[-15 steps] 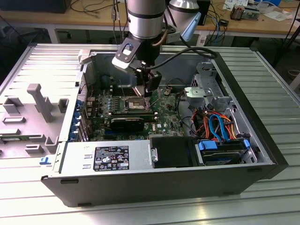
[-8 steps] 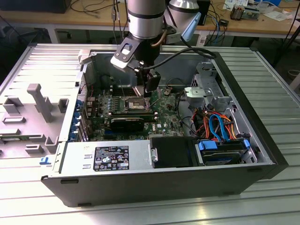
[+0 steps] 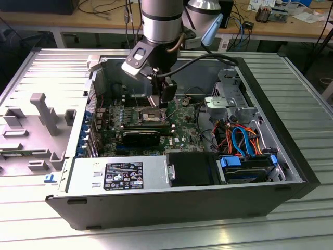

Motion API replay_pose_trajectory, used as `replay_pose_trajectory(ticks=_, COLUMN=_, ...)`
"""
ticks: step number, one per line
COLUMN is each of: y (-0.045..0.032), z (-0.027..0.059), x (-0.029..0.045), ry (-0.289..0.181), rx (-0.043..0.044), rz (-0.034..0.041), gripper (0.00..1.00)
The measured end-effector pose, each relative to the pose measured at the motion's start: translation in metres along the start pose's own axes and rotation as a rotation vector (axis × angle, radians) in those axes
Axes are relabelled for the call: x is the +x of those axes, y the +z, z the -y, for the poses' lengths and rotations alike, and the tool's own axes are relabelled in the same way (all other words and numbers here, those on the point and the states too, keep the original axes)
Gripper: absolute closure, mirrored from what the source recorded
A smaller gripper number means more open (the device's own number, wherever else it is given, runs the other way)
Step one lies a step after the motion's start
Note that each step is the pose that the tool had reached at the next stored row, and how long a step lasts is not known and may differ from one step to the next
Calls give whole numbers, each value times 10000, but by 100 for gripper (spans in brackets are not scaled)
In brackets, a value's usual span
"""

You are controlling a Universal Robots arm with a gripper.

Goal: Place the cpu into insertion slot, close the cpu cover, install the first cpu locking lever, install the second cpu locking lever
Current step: 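Place the cpu into insertion slot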

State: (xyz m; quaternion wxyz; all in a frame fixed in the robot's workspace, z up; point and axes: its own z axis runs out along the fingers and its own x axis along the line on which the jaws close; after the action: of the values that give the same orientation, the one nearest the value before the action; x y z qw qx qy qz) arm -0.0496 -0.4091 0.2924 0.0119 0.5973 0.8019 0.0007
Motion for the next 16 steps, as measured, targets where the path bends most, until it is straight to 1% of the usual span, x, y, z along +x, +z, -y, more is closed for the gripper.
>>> replay_pose_trajectory(ticks=16, y=5, z=0, x=0, ry=766, rx=16, rz=20, gripper=45)
